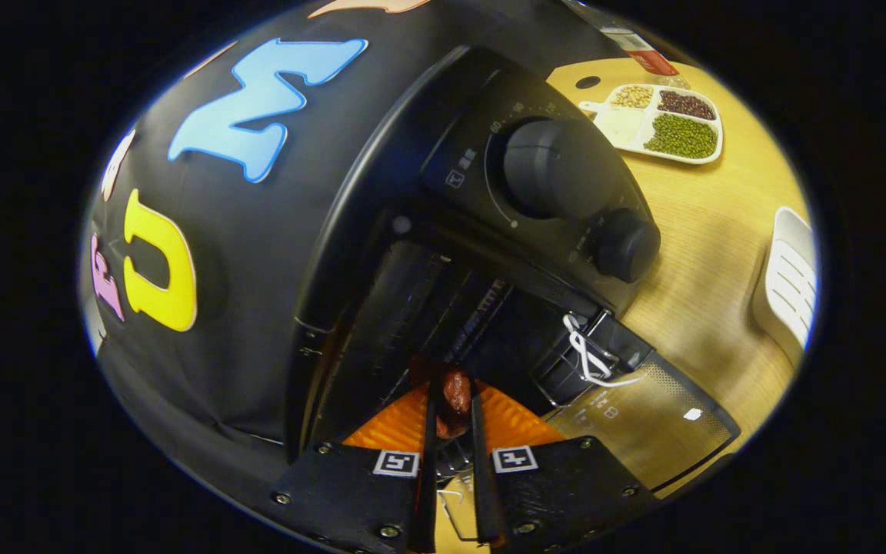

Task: Open the electric oven with the left hand, put the food in, and close the electric oven.

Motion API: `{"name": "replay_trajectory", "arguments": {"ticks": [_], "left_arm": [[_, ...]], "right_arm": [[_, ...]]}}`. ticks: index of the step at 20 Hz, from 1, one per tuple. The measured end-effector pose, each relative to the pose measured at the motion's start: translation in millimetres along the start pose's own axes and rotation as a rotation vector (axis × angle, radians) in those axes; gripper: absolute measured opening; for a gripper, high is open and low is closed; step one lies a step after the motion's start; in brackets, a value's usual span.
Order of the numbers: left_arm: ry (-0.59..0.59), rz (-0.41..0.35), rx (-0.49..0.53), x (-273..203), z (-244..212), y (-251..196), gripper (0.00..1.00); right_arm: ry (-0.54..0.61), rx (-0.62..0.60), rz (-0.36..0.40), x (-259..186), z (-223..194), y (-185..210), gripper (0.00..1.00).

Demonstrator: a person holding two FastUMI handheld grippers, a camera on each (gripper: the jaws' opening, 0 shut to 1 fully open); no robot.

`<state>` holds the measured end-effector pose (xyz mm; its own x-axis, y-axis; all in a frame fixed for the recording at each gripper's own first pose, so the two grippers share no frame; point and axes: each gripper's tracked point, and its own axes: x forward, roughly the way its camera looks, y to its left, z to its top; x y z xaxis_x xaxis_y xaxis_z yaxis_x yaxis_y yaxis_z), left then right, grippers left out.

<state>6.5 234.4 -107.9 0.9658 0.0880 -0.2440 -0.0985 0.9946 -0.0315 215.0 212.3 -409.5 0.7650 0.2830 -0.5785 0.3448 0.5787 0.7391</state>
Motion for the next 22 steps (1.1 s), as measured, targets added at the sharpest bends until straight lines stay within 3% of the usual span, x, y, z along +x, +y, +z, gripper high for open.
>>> {"name": "replay_trajectory", "arguments": {"ticks": [2, 4, 5, 6, 7, 15, 19, 20, 22], "left_arm": [[-0.011, -0.001, 0.003, 0.5, 1.1, 0.3, 1.0], [-0.009, -0.013, -0.006, 5.8, -1.6, -4.9, 1.0], [-0.006, -0.019, -0.009, 9.0, -2.2, -7.4, 1.0], [-0.004, -0.026, -0.01, 12.2, -4.4, -9.2, 1.0], [-0.003, -0.035, -0.009, 14.0, -6.1, -12.7, 0.96], [-0.011, -0.097, 0.012, 24.6, -6.3, -52.5, 1.0], [-0.043, -0.123, 0.007, 27.9, 7.1, -73.8, 1.0], [-0.063, -0.131, 0.004, 28.2, 16.5, -79.9, 0.91], [-0.095, -0.144, 0.005, 27.7, 29.6, -92.1, 0.96]], "right_arm": [[-0.001, -0.037, -0.02, -3.4, 1.7, -2.5, 0.28], [-0.014, -0.084, -0.029, -15.9, 8.4, -2.1, 0.36], [-0.037, -0.125, -0.045, -20.9, 12.8, -4.2, 0.44], [-0.061, -0.183, -0.057, -30.3, 22.8, -6.0, 0.63], [-0.076, -0.237, -0.064, -39.0, 28.9, -5.2, 0.63], [-0.227, -0.769, -0.061, -142.9, 74.4, 16.4, 0.63], [-0.385, -0.903, 0.011, -218.2, 108.7, 63.5, 0.63], [-0.436, -0.923, 0.033, -242.5, 102.9, 85.3, 0.63], [-0.535, -0.949, 0.082, -282.9, 122.8, 120.4, 0.62]]}}
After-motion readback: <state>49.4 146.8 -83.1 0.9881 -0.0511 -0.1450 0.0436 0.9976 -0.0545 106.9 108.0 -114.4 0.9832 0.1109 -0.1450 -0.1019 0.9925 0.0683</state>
